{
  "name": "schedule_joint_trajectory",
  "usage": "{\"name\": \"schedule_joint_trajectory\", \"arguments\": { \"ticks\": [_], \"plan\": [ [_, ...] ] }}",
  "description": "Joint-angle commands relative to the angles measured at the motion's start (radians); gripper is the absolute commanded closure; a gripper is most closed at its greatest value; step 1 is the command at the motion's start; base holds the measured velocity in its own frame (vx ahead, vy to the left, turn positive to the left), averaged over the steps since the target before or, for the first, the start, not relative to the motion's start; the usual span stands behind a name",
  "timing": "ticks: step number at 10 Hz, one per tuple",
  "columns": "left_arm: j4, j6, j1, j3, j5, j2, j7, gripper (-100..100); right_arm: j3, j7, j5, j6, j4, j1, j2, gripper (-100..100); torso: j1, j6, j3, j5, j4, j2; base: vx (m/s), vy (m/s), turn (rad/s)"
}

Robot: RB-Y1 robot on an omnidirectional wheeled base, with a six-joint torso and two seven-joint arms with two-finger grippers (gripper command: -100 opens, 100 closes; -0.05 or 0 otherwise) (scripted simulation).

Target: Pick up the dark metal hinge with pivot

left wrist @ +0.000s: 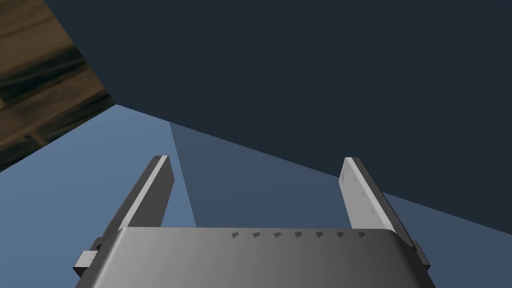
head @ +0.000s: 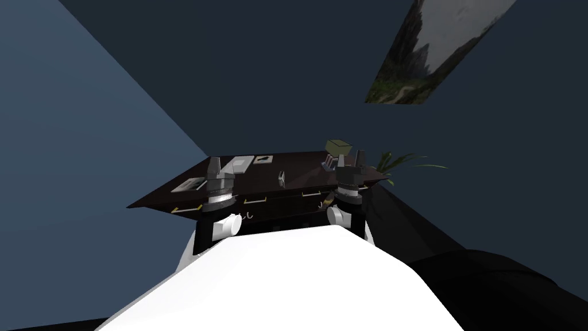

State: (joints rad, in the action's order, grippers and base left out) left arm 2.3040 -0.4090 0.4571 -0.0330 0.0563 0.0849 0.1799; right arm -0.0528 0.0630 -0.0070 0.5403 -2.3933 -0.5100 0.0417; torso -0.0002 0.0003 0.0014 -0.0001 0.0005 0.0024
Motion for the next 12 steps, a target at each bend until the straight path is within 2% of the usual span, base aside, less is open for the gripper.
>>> {"name": "schedule_joint_trajectory", "arguments": {
  "ticks": [1,2,3,4,5,6,7,8,9,11,12],
  "plan": [
    [-0.002,0.05,-0.033,-0.009,-0.005,0.05,0.028,-100,0.0,0.0,0.0,0.0,0.0,0.0,0.0,0,0.0,0.0,0.0,0.0,0.0,0.0,-0.058,-0.02,-0.214],
    [-0.002,0.067,-0.033,-0.009,-0.005,0.05,0.028,-100,0.0,0.0,0.0,0.0,0.0,0.0,0.0,0,-0.001,0.0,0.001,0.0,0.0,0.001,-0.042,-0.011,-0.048],
    [-0.001,0.105,-0.058,-0.016,-0.009,0.08,0.049,-100,0.0,0.0,0.0,0.0,0.0,0.0,0.0,0,0.0,0.0,0.0,0.0,0.0,0.0,-0.041,-0.011,-0.103],
    [-0.001,0.118,-0.058,-0.016,-0.009,0.08,0.049,-100,0.0,0.0,0.0,0.0,0.0,0.0,0.0,0,0.0,0.0,0.0,0.0,0.0,0.0,-0.033,-0.006,-0.079],
    [-0.001,0.159,-0.085,-0.025,-0.013,0.107,0.073,-100,0.0,0.0,0.0,0.0,0.0,0.0,0.0,0,0.0,0.0,0.0,0.0,0.0,0.0,-0.038,-0.013,-0.179],
    [-0.001,0.175,-0.085,-0.025,-0.013,0.107,0.073,-100,0.0,0.0,0.0,0.0,0.0,0.0,0.0,0,0.0,0.0,0.0,0.0,0.0,0.0,-0.035,-0.006,-0.067],
    [-0.002,0.212,-0.115,-0.034,-0.018,0.133,0.098,-100,0.0,0.0,0.0,0.0,0.0,0.0,0.0,0,0.0,-0.001,0.0,0.0,0.0,0.0,-0.05,-0.01,-0.16],
    [-0.002,0.236,-0.115,-0.034,-0.018,0.133,0.098,-100,0.0,0.0,0.0,0.0,0.0,0.0,0.0,0,0.0,0.0,0.0,0.0,0.0,0.0,-0.043,-0.004,-0.079],
    [-0.003,0.264,-0.147,-0.045,-0.023,0.156,0.125,-100,0.0,0.0,0.0,0.0,0.0,0.0,0.0,0,0.0,-0.001,0.0,0.0,0.0,0.0,-0.054,-0.012,-0.144],
    [-0.003,0.301,-0.147,-0.045,-0.023,0.156,0.125,-100,0.0,0.0,0.0,0.0,0.0,0.0,0.0,0,0.0,0.0,0.0,0.0,0.0,0.0,-0.028,-0.004,-0.055],
    [-0.004,0.342,-0.18,-0.056,-0.028,0.178,0.154,-100,0.0,0.0,0.0,0.0,0.0,0.0,0.0,0,0.001,-0.001,0.0,0.0,0.0,-0.001,-0.03,-0.005,-0.18]
  ]
}}
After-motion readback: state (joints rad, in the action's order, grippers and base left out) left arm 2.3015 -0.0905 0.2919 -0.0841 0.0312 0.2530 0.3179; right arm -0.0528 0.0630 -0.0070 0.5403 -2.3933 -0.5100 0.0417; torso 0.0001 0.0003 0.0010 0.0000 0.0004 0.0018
